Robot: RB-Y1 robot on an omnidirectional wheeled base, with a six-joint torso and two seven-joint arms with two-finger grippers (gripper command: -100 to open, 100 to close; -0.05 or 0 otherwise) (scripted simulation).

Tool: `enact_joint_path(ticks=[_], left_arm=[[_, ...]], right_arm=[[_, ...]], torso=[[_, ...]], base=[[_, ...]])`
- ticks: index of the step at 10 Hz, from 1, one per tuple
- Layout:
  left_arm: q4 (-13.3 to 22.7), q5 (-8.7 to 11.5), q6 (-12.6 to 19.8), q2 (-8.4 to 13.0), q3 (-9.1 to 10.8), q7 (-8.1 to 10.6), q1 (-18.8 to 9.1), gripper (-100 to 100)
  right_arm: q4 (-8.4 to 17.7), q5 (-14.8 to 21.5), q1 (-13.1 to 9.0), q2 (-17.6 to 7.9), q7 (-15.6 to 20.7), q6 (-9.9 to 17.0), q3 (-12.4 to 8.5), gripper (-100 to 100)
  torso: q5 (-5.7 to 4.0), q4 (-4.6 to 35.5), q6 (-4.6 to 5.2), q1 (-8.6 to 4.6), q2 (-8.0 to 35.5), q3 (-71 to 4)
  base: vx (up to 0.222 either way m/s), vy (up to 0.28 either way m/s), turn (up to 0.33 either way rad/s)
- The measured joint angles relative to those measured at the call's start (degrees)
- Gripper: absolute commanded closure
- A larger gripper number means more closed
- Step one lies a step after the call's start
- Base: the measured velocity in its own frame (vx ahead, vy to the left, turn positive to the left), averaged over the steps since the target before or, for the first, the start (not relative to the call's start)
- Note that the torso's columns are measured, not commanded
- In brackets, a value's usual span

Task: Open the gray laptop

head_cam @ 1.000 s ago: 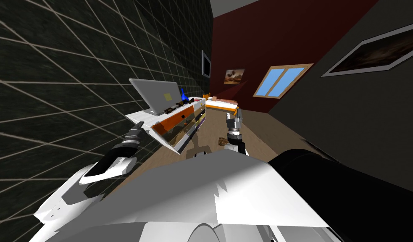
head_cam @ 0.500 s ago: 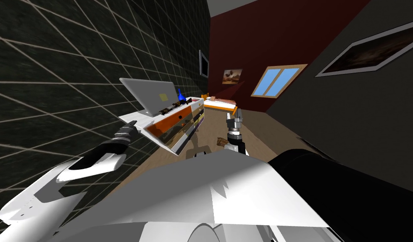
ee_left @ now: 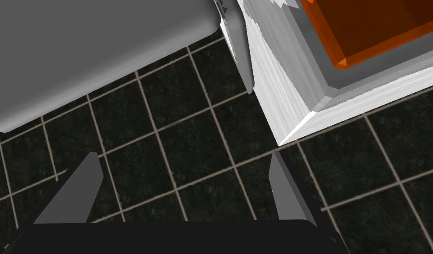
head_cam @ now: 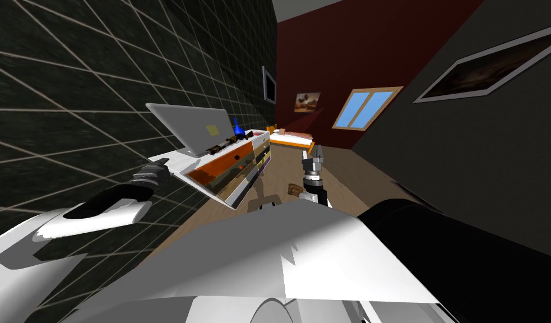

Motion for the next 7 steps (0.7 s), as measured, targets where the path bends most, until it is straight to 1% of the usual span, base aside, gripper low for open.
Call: enact_joint_path(ticks=[1,2,3,4,5,6,7], left_arm=[[1.6,0.2,1.5,1.5,0.58,0.52,-1.2,-100],[2.8,0.8,2.9,3.3,1.08,0.99,-1.6,-100],[3.9,0.7,5.1,4.7,1.61,1.62,-3.1,-100],[4.6,0.8,6.8,6.0,2.08,2.08,-3.5,-100],[6.5,1.7,8.2,7.9,2.81,2.74,-4.3,-100],[7.2,2.1,9.7,9.4,3.52,3.28,-4.4,-100],[8.5,1.8,11.2,10.5,4.05,3.95,-5.4,-100]], right_arm=[[0.0,0.0,0.0,0.0,0.0,0.0,0.0,0],[0.0,0.0,0.0,0.0,0.0,0.0,0.0,0],[0.0,0.0,0.0,0.0,0.0,0.0,0.0,0],[0.0,0.0,0.0,0.0,0.0,0.0,0.0,0],[0.0,0.0,0.0,0.0,0.0,0.0,0.0,0],[0.0,0.0,0.0,0.0,0.0,0.0,0.0,0],[0.0,0.0,0.0,0.0,0.0,0.0,0.0,0]], torso=[[0.0,0.0,0.03,-0.01,0.0,0.0],[0.0,0.0,-0.01,-0.01,0.0,0.0],[-0.01,0.0,0.03,-0.04,0.0,0.0],[0.01,0.0,-0.01,0.01,0.0,0.0],[-0.01,0.0,0.03,-0.03,0.0,0.0],[0.01,0.0,-0.01,0.03,0.0,0.0],[0.01,0.0,0.04,-0.01,0.0,0.0]], base=[[0.03,-0.057,-0.046],[0.031,-0.063,-0.072],[0.032,-0.053,-0.055],[0.039,-0.066,-0.102],[0.038,-0.051,-0.051],[0.05,-0.058,-0.106],[0.044,-0.058,-0.053]])
